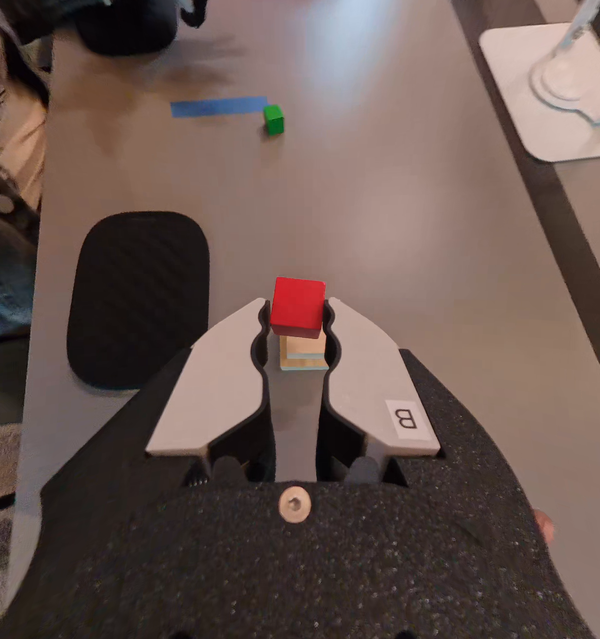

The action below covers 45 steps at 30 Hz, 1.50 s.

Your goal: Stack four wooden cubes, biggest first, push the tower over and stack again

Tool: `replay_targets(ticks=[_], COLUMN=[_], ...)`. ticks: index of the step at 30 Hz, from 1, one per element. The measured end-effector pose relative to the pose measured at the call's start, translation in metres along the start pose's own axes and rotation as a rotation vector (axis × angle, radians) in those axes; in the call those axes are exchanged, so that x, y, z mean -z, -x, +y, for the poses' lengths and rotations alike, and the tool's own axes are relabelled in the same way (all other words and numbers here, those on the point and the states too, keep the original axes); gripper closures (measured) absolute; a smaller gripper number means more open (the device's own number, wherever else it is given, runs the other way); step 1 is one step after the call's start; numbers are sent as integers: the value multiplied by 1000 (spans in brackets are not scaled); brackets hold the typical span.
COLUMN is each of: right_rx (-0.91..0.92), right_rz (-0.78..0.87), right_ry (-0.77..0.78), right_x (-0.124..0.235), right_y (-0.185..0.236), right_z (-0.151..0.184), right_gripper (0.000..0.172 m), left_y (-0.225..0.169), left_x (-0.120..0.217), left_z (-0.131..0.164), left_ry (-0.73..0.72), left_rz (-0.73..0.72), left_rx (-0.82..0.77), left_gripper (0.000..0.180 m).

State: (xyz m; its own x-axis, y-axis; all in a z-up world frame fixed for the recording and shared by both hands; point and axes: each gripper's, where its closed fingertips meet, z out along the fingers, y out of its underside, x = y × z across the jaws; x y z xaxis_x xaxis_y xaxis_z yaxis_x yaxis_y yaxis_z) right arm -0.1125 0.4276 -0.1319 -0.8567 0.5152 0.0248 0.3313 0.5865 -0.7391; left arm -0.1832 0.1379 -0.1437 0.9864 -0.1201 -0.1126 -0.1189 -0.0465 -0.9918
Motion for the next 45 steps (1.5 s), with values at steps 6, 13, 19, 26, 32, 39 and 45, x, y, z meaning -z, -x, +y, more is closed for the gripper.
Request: replay_targets(ticks=[6,13,19,26,32,39,45], right_rx=[28,31,52,42,53,73,71], right_rz=[-95,-118,-116,-123,-98,-75,-47], right_ry=[51,42,14,34,39,32,38], right_x=[-17,-19,-21,-21,-21,-20,-20], right_y=[-7,-10,-10,-8,-10,-12,-14], right_z=[18,24,24,27,29,27,26], right_gripper=[143,143,143,139,136,141,144], left_y=[1,1,0,0,0,0,-1], left_x=[0,-1,-2,-1,-1,-2,-2], left_z=[3,4,6,7,8,9,9], left_ry=[9,15,22,26,29,36,36], left_rz=[0,2,5,6,6,7,9], left_rx=[7,6,7,4,4,2,2], left_gripper=[41,41,41,41,41,41,41])
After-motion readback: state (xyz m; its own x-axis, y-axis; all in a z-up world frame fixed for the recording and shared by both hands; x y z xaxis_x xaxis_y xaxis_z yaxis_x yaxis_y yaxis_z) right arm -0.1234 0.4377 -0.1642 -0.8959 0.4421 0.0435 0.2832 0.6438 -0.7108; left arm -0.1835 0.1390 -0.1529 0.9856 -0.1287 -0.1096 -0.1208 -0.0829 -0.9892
